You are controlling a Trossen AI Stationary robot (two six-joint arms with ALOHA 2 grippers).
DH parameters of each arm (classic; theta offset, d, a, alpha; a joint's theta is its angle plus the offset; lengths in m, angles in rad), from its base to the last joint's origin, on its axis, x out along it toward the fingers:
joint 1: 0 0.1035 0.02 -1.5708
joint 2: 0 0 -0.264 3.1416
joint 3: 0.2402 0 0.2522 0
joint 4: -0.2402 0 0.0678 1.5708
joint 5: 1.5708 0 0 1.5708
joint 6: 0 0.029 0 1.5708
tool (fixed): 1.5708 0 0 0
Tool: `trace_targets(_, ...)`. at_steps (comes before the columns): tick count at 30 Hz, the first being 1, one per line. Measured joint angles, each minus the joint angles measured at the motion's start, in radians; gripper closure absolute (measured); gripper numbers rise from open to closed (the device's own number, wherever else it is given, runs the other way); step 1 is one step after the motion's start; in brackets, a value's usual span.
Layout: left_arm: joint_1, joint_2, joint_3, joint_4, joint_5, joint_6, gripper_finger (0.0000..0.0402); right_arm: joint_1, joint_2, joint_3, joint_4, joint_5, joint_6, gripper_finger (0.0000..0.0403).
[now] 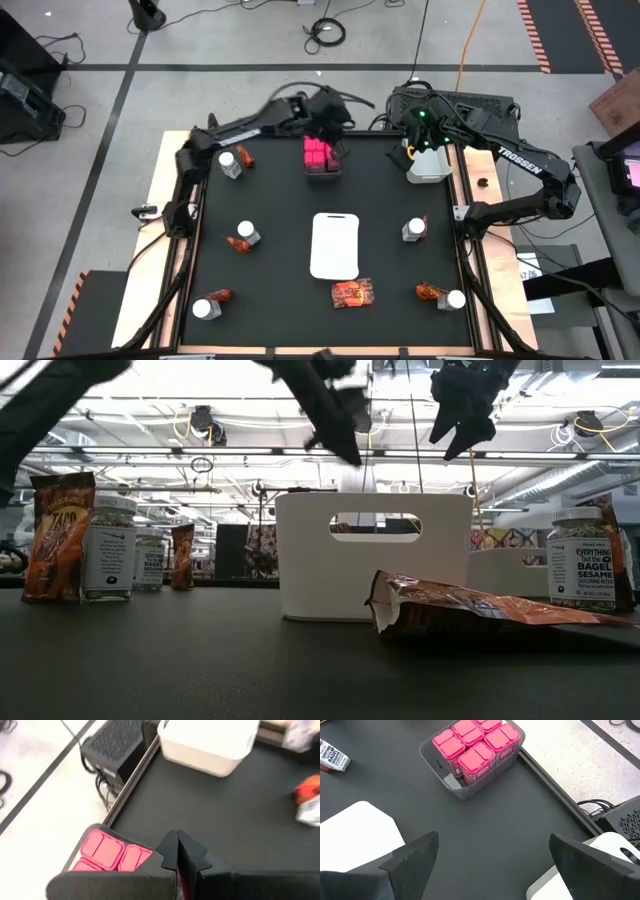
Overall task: Sort spices by type
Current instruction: Put the orange seasoning pack into the white bin
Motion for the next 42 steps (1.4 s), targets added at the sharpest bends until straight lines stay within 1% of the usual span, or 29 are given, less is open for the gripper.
trace_targets(5, -0.029, -0.155, 0.0, -0.116, 0.006, 0.006, 0.0394, 0.0, 0.0, 0.0, 0.013, 0.0, -0.019, 0.0028)
trace_targets(9, -0.07, -0.279, -0.006, -0.207, 0.006, 0.027, 0.039, 0.0, 0.0, 0.0, 0.078, -0.017, -0.038, 0.0028)
trace_targets(10, -0.08, -0.308, -0.015, -0.23, 0.006, 0.026, 0.0389, 0.001, 0.0, 0.0, 0.082, -0.053, -0.037, 0.0028)
trace_targets(13, -0.108, -0.402, -0.081, -0.26, 0.006, 0.001, 0.0388, 0.037, 0.0, 0.0, 0.101, -0.224, -0.047, 0.0028)
trace_targets(14, -0.117, -0.438, -0.117, -0.262, 0.006, -0.004, 0.0388, 0.066, 0.0, 0.0, 0.105, -0.251, -0.045, 0.0028)
trace_targets(16, -0.131, -0.515, -0.208, -0.237, 0.004, -0.007, 0.0388, 0.133, 0.0, 0.0, 0.108, -0.254, -0.021, 0.0028)
trace_targets(19, -0.142, -0.634, -0.383, -0.126, 0.001, -0.006, 0.0387, 0.242, 0.0, 0.0, 0.104, -0.185, 0.045, 0.0028)
trace_targets(23, -0.129, -0.776, -0.639, 0.087, 0.009, 0.003, 0.0387, 0.372, 0.0, 0.0, 0.043, -0.079, 0.197, 0.0028)
trace_targets(24, -0.126, -0.805, -0.7, 0.135, 0.021, -0.001, 0.0386, 0.401, 0.0, 0.0, 0.017, -0.068, 0.242, 0.0028)
trace_targets(26, -0.123, -0.851, -0.804, 0.221, 0.083, -0.015, 0.0386, 0.458, 0.0, 0.0, -0.035, -0.05, 0.34, 0.0028)
trace_targets(29, -0.129, -0.881, -0.919, 0.302, 0.202, -0.035, 0.0386, 0.546, 0.014, 0.0, -0.073, -0.044, 0.495, 0.0028)
trace_targets(32, -0.146, -0.883, -0.98, 0.344, 0.277, -0.04, 0.0386, 0.66, 0.042, 0.0, -0.071, -0.021, 0.619, 0.0028)
trace_targets(37, -0.181, -0.851, -1.019, 0.353, 0.295, -0.039, 0.0386, 0.859, 0.126, 0.0, -0.006, 0.052, 0.715, 0.0028)
trace_targets(40, -0.206, -0.83, -1.019, 0.358, 0.295, -0.005, 0.0377, 0.97, 0.181, 0.0, -0.003, 0.084, 0.7, 0.0028)
trace_targets(42, -0.219, -0.817, -1.019, 0.384, 0.296, 0.008, 0.0364, 1.03, 0.229, 0.001, -0.002, 0.077, 0.664, 0.0028)
